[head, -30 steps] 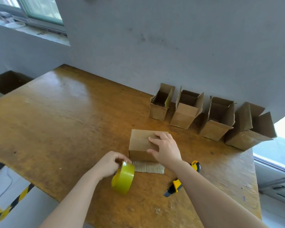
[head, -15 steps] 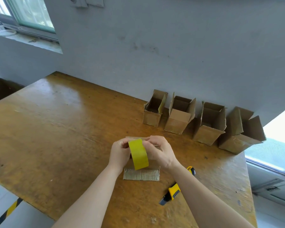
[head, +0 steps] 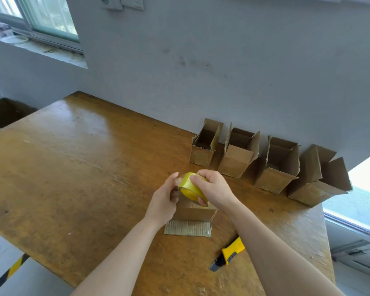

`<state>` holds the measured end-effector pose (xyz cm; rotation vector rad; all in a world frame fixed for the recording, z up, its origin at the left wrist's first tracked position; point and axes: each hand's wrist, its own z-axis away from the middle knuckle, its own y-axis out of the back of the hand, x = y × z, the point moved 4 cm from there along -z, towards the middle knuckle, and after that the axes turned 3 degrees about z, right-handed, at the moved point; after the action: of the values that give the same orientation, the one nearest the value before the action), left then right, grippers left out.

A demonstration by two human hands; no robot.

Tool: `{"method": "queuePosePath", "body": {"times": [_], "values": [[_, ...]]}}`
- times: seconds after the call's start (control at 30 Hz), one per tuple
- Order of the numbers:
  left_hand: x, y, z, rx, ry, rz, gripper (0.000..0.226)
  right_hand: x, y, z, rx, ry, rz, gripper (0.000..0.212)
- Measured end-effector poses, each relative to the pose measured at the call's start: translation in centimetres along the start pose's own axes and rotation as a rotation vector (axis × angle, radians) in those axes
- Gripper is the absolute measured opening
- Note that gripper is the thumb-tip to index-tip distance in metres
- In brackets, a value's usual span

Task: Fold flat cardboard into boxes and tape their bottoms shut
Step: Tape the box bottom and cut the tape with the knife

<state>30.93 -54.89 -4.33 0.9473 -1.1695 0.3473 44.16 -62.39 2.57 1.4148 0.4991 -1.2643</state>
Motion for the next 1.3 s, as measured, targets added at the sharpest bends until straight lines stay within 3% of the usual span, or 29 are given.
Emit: {"method": "queuePosePath", "body": {"times": [0.1,0.17,0.23,0.33,0.57,0.7,0.8,1.0,1.2,1.3], "values": [[-0.1,0.8,-0.1,0.167,0.025,-0.199,0.065,0.7,-0.4,-0.5,0.011,0.019,0.093,0.029],[0.3,1.5,0.2,0.285,-0.023,-0.260,0.037,0.9,-0.3,-0.9,0.004,0.035,0.111,0.029],[0.2,1.7,0.3,0.294,0.056,-0.046,0.018,1.0,-0.4,-1.2,-0.001,0.038,0.134,0.028],[0.4,1.3,0.4,0.270,0.313,0.410,0.037,1.0,-0.7,-1.5,0.002,0.043,0.185,0.027],[1.0,1.4,-0.6,0.189,0.341,0.537,0.033,0.5,-1.1,-2.1,0.000,0.110,0.333,0.029],[0.8,1.3,-0.9,0.223,0.357,0.422,0.027,0.0,-0.6,-2.5,-0.040,0.116,0.374,0.038],[0.6,0.9,-0.9,0.249,0.336,0.226,0.028,-0.5,0.2,-3.0,-0.093,0.136,0.405,0.029],[-0.2,0.9,-0.8,0.351,0.366,0.337,0.022,-1.5,0.5,-3.4,-0.081,0.222,0.584,0.023],[-1.1,1.4,-0.5,0.404,0.407,0.398,0.018,-1.6,-0.5,-4.1,0.010,0.255,0.708,0.038],[-1.4,1.4,-0.6,0.417,0.390,0.293,0.020,-0.7,0.5,-4.4,0.002,0.176,0.614,0.051]]}}
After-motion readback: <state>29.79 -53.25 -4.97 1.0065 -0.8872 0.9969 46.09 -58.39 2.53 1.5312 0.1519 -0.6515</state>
